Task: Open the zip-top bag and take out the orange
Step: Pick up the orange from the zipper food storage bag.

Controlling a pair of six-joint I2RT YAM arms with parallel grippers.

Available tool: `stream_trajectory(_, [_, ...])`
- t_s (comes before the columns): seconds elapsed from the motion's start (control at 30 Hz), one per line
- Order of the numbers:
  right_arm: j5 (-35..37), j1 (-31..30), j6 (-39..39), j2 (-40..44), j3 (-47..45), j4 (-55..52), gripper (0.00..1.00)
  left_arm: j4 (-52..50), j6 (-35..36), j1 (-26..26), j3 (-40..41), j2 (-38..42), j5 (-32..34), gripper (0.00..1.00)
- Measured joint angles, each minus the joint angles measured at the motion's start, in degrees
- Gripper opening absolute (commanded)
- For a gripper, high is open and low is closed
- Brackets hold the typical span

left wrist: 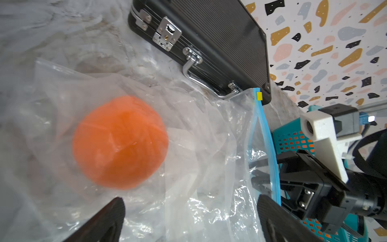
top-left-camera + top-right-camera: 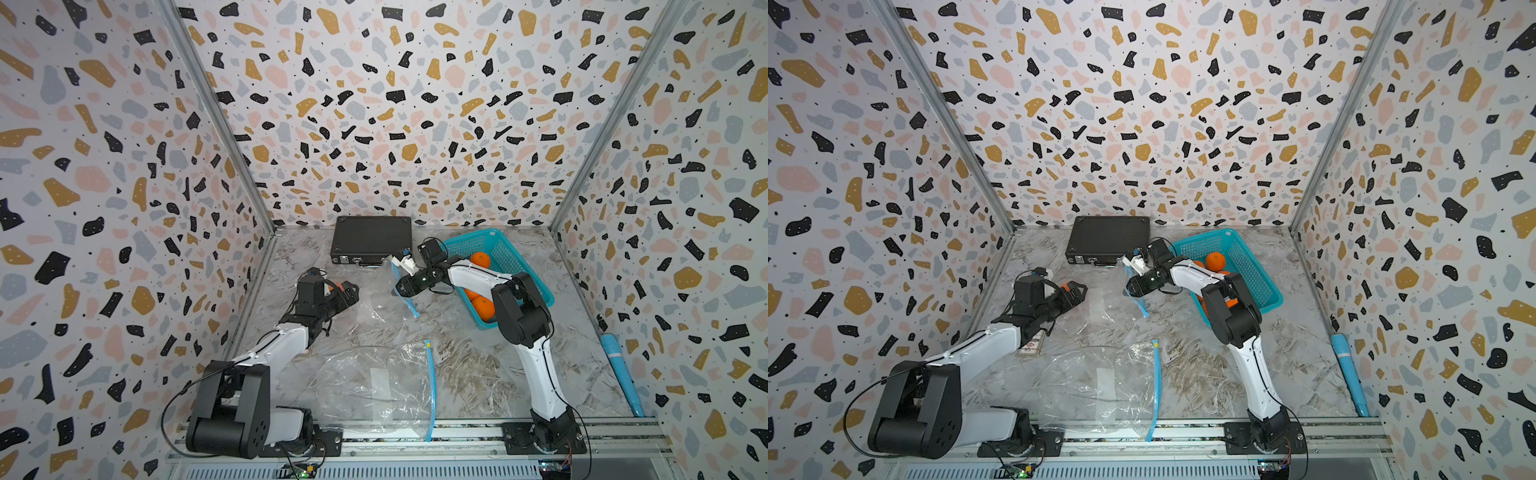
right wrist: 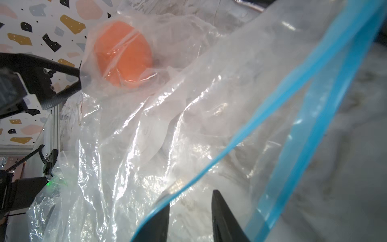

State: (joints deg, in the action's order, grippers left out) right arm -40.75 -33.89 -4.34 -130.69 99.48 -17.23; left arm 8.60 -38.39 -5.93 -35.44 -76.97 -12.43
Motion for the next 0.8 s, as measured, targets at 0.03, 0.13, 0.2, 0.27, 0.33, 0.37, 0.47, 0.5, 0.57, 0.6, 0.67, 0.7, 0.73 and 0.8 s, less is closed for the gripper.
stream_trajectory(0.03, [0.02,-0.24,-0.13,0.0,0.0,0.02,0.35,-0.55,0.15,0.22,-0.24,-0.37,0.96,0.99])
stream_trajectory(0.13, [0.0,-0.81,-0.44,0.0,0.0,0.33,0.35,-1.29,0.63,0.94,-1.36,-1.75,4.24,0.99])
stream_trajectory(0.2, [0.04,-1.16,-0.46,0.0,0.0,0.24,0.35,-0.9,0.87,1.64,-1.81,-2.82,6.82,0.99])
stream_trajectory(0.27, [0.15,-1.42,-0.48,0.0,0.0,0.35,0.35,-0.17,0.9,2.38,-2.25,-4.63,7.78,0.99])
stream_trajectory(0.33, [0.17,-1.64,-0.59,0.0,-0.02,0.39,0.35,-0.61,1.2,2.97,-4.13,-7.89,7.82,0.99])
stream_trajectory(0.37, [0.09,-1.68,-0.63,0.0,-0.02,0.46,0.35,-0.28,1.27,3.15,-4.83,-9.22,7.93,0.99])
stream_trajectory(0.47, [-0.39,-1.75,-0.94,0.0,-0.02,1.22,0.35,1.29,1.31,3.61,-5.99,-12.66,7.82,0.94])
stream_trajectory(0.5, [-0.59,-1.77,-1.07,0.0,-0.02,1.55,0.35,1.88,1.36,3.63,-6.25,-13.86,7.26,0.88])
stream_trajectory(0.57, [-0.68,-1.92,-1.27,0.0,-0.04,2.21,0.35,3.58,1.14,3.69,-6.51,-16.06,5.86,0.71])
stream_trajectory(0.6, [-0.66,-2.01,-1.25,0.0,-0.04,2.49,0.35,4.9,0.83,3.74,-6.51,-17.11,4.66,0.63])
stream_trajectory(0.67, [-0.59,-2.01,-1.25,0.0,-0.04,2.84,0.35,7.26,0.63,3.82,-6.62,-18.21,2.64,0.39])
stream_trajectory(0.7, [-0.57,-2.03,-1.22,0.0,-0.04,2.97,0.35,8.31,0.42,3.91,-6.62,-18.73,1.62,0.32])
stream_trajectory(0.73, [-0.57,-2.03,-1.22,0.0,-0.04,3.1,0.35,9.33,0.44,3.93,-6.62,-19.23,0.42,0.32])
stream_trajectory(0.8, [-0.5,-2.05,-1.2,0.0,-0.11,3.48,0.35,10.88,-0.02,3.98,-6.6,-19.93,-1.99,0.27])
